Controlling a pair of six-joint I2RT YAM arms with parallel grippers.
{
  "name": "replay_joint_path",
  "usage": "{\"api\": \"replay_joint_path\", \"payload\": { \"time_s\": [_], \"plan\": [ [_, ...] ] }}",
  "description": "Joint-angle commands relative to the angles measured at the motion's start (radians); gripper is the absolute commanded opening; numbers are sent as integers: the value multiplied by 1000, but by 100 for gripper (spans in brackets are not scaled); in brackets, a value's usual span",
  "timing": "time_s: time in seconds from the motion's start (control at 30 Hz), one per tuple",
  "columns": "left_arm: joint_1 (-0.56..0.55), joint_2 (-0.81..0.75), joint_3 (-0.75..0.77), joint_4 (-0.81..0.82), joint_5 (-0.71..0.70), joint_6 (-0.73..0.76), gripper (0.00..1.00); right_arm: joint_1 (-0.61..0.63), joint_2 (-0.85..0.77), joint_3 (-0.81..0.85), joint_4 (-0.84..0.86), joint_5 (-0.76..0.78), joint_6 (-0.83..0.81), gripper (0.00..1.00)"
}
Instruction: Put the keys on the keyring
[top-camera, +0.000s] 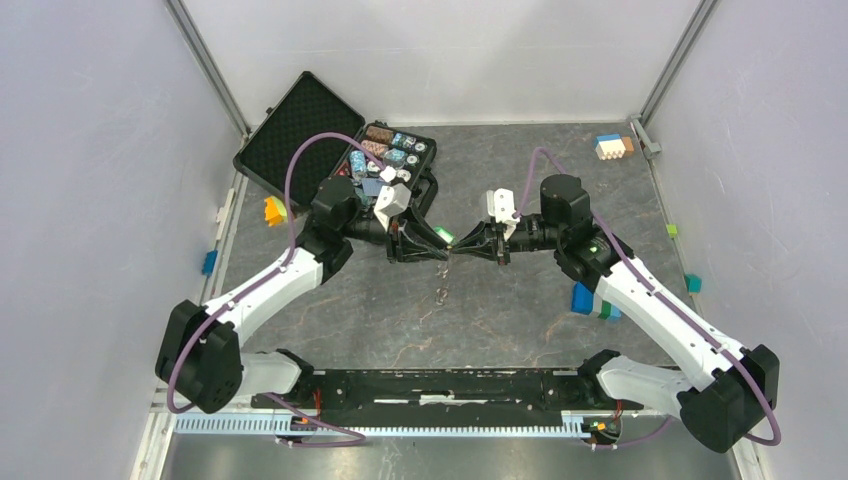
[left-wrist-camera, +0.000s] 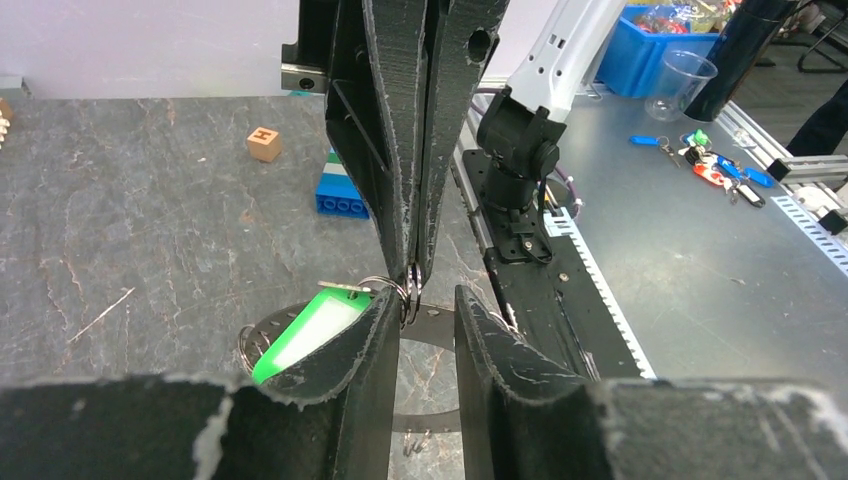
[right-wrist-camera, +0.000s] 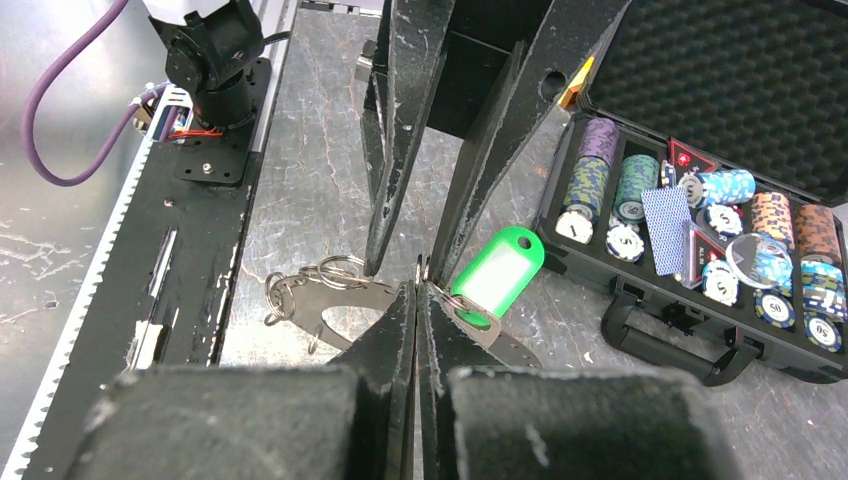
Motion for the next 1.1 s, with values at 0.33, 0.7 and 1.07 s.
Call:
{"api": "replay_joint_path", "payload": {
  "time_s": [0.33, 0.7, 1.07],
  "plan": [
    [0, -12, 41, 11, -1, 17, 17, 1, -3, 4, 60, -22, 6, 0],
    [5, -13, 46, -1, -41, 27, 2, 2, 1, -4, 58, -46, 6, 0],
    [68, -76, 116, -301, -109, 229, 82, 0, -15, 9, 18, -28, -29, 0]
  ]
}}
